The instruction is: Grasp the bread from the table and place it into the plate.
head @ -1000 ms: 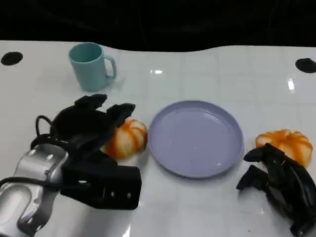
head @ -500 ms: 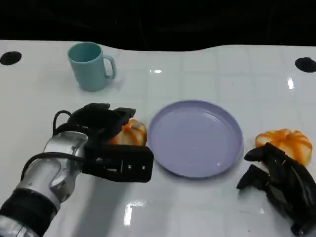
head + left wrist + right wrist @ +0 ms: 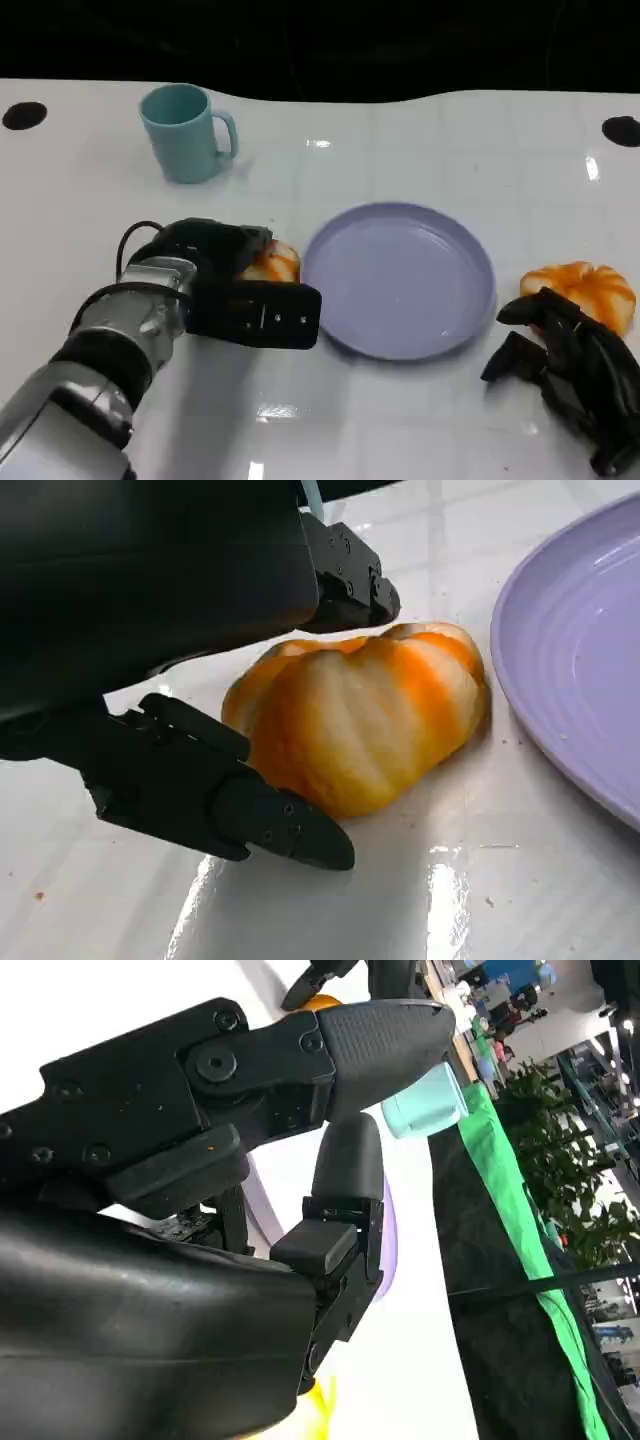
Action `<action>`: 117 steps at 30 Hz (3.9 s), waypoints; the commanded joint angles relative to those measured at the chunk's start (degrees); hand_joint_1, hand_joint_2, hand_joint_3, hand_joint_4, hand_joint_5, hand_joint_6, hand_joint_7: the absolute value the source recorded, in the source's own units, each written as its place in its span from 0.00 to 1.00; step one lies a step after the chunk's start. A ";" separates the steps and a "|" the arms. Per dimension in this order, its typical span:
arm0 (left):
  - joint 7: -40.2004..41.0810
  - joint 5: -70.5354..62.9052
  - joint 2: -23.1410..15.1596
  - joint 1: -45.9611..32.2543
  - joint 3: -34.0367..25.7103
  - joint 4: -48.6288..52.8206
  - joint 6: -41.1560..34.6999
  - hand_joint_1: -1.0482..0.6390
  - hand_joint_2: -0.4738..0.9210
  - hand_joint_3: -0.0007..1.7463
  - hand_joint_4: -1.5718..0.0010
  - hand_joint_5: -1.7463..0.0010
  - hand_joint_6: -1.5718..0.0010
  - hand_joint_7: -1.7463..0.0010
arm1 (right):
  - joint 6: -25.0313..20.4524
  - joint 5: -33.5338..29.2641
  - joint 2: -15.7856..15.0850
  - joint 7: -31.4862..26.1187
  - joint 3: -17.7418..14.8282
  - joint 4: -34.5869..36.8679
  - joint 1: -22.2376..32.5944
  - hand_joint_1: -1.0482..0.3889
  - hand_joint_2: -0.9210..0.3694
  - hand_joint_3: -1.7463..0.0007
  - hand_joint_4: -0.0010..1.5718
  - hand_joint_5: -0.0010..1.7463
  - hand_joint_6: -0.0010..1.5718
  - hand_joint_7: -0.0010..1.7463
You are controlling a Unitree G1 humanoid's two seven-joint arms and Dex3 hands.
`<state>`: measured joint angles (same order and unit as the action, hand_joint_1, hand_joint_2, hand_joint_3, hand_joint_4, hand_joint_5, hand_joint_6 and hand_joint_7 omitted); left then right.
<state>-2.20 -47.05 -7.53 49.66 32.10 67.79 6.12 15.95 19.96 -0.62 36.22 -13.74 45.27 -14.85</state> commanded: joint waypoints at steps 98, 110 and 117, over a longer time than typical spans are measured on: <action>-2.59 7.37 7.45 11.94 2.86 -0.91 10.49 0.04 1.00 0.41 0.89 0.87 0.78 0.99 | -3.05 0.57 -0.15 0.20 -0.27 -1.35 1.24 0.35 0.00 0.88 0.39 0.91 0.36 0.74; -1.22 10.42 4.80 9.70 -0.53 -5.02 12.79 0.07 1.00 0.38 0.84 0.86 0.73 0.97 | -3.34 0.67 -0.28 -0.02 -0.07 -2.04 1.73 0.36 0.00 0.88 0.39 0.91 0.36 0.74; -2.65 18.74 0.73 3.34 -7.75 -10.35 21.01 0.11 1.00 0.34 0.82 0.86 0.76 0.99 | -2.71 1.01 -0.52 0.65 -0.31 -1.24 1.37 0.36 0.00 0.87 0.39 0.91 0.36 0.74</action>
<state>-3.85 -32.32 -4.65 56.15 27.43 58.53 24.01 13.30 20.86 -0.39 36.81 -13.76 43.08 -14.30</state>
